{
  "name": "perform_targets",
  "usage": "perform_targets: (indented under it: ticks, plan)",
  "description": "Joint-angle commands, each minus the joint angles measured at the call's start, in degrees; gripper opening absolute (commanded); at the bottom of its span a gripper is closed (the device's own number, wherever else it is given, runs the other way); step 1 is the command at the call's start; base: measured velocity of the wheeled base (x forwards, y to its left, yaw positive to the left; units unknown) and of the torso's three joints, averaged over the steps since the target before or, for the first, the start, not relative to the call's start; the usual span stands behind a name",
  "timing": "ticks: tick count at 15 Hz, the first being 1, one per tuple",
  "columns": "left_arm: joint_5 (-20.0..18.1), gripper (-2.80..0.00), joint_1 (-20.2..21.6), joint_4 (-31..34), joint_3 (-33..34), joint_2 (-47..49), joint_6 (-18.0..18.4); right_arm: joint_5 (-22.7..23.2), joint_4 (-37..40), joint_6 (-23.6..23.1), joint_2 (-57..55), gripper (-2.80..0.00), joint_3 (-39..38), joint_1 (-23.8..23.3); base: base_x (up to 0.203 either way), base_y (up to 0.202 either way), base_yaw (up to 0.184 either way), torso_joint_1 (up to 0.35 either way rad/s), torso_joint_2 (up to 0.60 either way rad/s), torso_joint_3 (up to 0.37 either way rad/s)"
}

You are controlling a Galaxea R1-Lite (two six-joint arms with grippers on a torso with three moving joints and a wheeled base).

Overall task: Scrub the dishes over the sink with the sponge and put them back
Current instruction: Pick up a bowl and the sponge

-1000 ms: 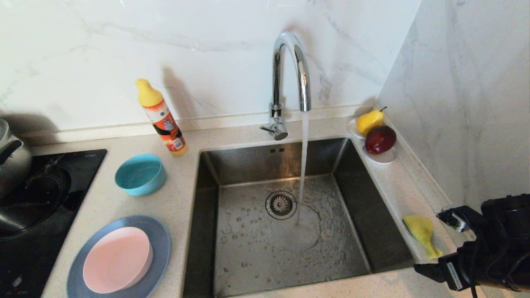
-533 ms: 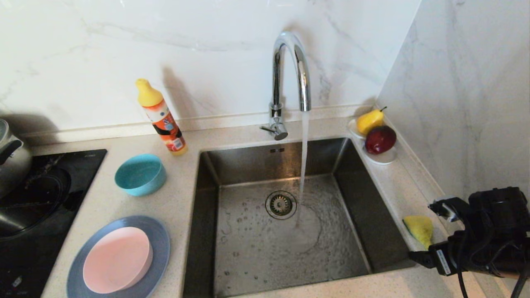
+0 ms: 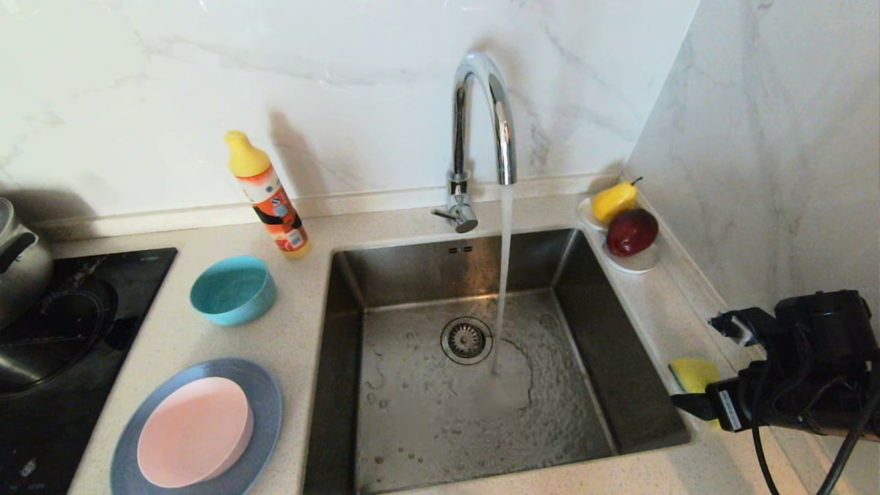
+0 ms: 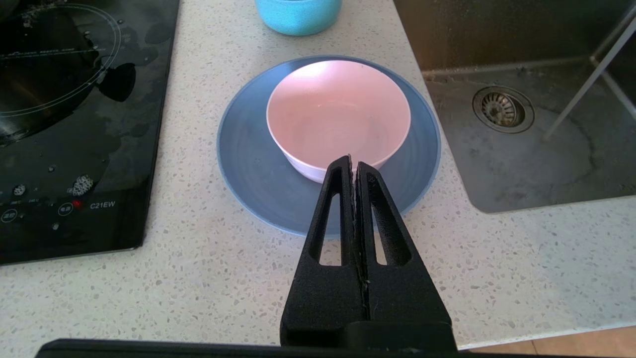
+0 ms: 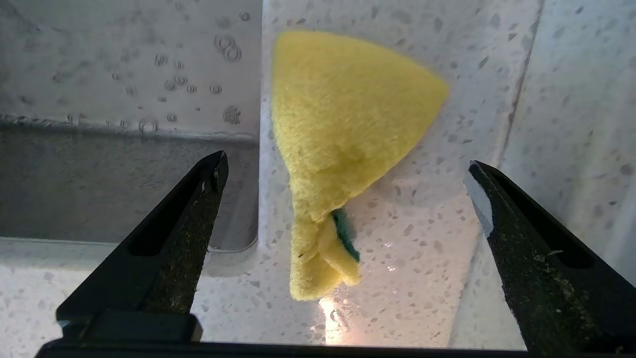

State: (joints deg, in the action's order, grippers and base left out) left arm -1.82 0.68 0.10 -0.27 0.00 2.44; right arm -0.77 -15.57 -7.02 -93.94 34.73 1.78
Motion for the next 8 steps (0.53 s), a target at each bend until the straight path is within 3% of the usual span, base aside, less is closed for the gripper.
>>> perform_targets:
  ticks: [1, 2, 3, 8]
  plan:
    - [0.0, -2.8, 0.0, 0.0, 0.0, 0.1, 0.0, 0.0, -0.2, -0.2, 0.2, 0.0, 0.2, -0.3, 0.0, 0.0, 0.0, 0.0, 0.0, 0.0]
    - [0.0, -2.8, 0.0, 0.0, 0.0, 0.1, 0.0, 0.0, -0.2, -0.2, 0.1, 0.0, 0.2, -0.4, 0.0, 0.0, 0.0, 0.0, 0.0, 0.0]
    - [0.0, -2.8, 0.0, 0.0, 0.0, 0.1, 0.0, 0.0, -0.3, -0.2, 0.1, -2.8, 0.2, -0.6, 0.0, 0.0, 0.0, 0.0, 0.0, 0.0]
    - [0.0, -2.8, 0.0, 0.0, 0.0, 0.1, 0.0, 0.1, -0.3, 0.1, -1.7, -2.8, 0.1, -1.6, 0.0, 0.0, 0.0, 0.0, 0.0, 0.0]
